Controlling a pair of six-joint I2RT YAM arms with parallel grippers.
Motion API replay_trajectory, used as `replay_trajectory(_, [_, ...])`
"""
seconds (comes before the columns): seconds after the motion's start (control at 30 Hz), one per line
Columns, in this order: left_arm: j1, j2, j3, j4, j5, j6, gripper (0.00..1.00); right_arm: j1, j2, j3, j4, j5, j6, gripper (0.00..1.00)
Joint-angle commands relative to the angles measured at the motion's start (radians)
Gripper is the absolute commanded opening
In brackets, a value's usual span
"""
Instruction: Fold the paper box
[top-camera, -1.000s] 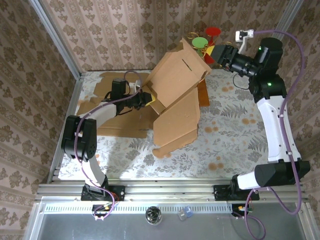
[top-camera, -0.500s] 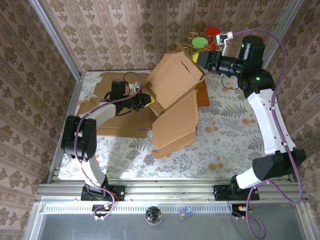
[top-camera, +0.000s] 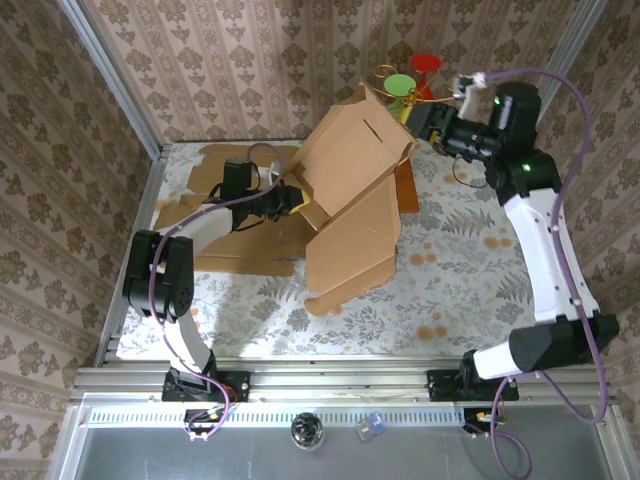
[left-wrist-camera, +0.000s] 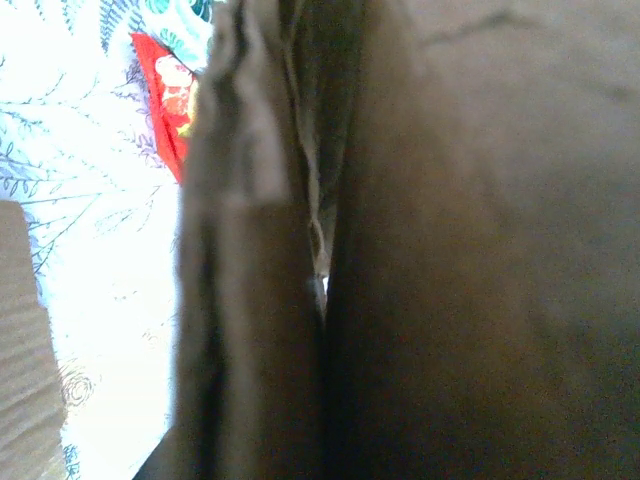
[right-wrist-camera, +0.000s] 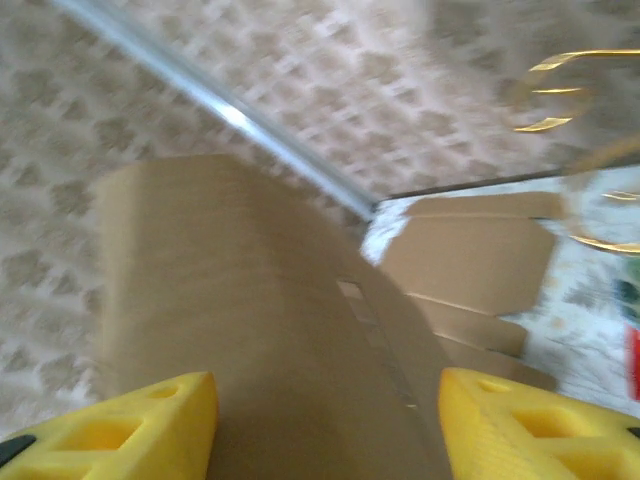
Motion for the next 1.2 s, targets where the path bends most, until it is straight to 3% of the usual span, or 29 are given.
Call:
replay_trajectory(0.0, [0.0,-0.01,-0.004,0.089,0.033,-0.057,0.0,-0.048,-0.161,-0.188,0.089,0.127,0.221,0.59])
replay_trajectory(0.17, [0.0,0.001,-0.001,0.109,0.036,-0.075,0.0,-0.043,-0.296,-0.501,0.418,0.089,0.514,0.61])
replay_trajectory(0.43, [-0.001,0.013,0.012,0.116,0.036,-0.086,0.0,0.081,-0.269,-0.553,0.576,0.092,0.59,0.66])
replay_trajectory(0.87, [-0.007,0.014,0.007,0.128,0.03,-0.094,0.0,0.167,-0.161,-0.498,0.589,0.131,0.579,0.63])
replay_trajectory(0.97, [-0.008,0.013,0.007,0.129,0.03,-0.093,0.0,0.186,-0.131,-0.469,0.569,0.136,0.567,0.59])
replay_trajectory(1.03, [-0.007,0.011,0.007,0.129,0.027,-0.093,0.0,0.19,-0.126,-0.456,0.561,0.137,0.56,0.51])
replay_trajectory(1.17, [-0.002,0.01,0.004,0.128,0.023,-0.1,0.0,0.184,-0.162,-0.432,0.49,0.142,0.506,0.51])
